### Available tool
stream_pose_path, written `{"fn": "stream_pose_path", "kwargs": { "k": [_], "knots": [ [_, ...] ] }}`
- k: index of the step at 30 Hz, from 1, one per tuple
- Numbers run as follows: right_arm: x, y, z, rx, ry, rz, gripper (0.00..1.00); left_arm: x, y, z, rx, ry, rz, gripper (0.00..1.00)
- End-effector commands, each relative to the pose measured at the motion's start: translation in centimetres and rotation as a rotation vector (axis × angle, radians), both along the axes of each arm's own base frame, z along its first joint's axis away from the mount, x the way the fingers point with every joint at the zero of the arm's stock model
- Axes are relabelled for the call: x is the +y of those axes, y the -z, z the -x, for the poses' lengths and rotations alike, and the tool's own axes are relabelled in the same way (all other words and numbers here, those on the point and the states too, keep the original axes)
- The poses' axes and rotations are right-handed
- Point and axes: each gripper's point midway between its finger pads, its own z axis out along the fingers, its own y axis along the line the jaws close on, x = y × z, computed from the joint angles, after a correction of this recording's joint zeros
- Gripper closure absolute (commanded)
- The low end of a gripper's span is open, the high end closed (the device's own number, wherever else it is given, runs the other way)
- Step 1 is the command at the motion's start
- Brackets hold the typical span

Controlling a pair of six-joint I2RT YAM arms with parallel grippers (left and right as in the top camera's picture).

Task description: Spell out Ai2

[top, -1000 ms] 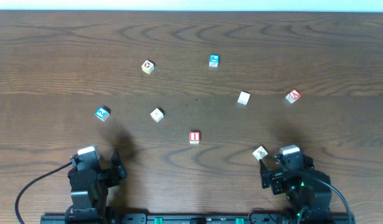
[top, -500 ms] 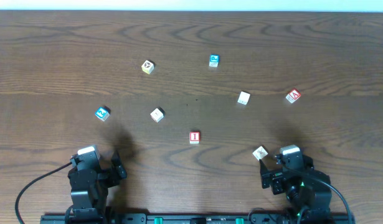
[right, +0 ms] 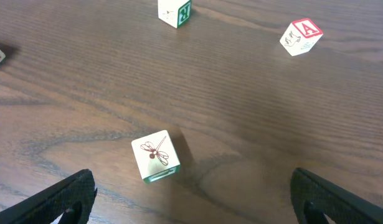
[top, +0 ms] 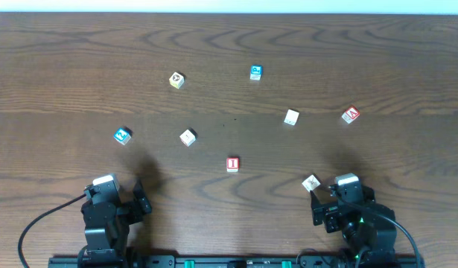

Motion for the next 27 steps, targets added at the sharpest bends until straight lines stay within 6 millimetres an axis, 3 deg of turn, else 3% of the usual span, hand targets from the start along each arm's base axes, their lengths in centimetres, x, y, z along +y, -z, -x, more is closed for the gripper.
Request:
{"fn": "stream_pose_path", "kwargs": {
  "k": [1,10,15,20,22,27],
  "knots": [
    [-0.3,0.3,0.0,0.004,0.019,-0.006,0.01,0.3,0.5,0.1,0.013,-0.004,-0.022,0.04],
    [-0.2,-0.6,-0.6,-0.032,0.057,-0.066,0.01,0.3,0.5,0.1,0.013,-0.004,-0.022,0.04],
    [0.8,-3.7,-2.2,-0.087,0.247,-0.507,0.01,0.3,0.5,0.1,0.013,-0.004,-0.022,0.04],
    [5.0,-4.8,-1.2,0.099,0.241,-0.971,0.01,0.3,0.5,0.1,0.012,-0.004,-0.022,0.05],
    [6.3,-5.1,-0.6,0.163,0.197,-1.042,0.01,0.3,0.5,0.1,0.013,-0.004,-0.022,0.05],
    [7.1,-6.4,-0.5,0.210,0.204,-1.188,0.01,0.3,0.5,0.1,0.013,-0.004,-0.022,0.05]
  ]
}}
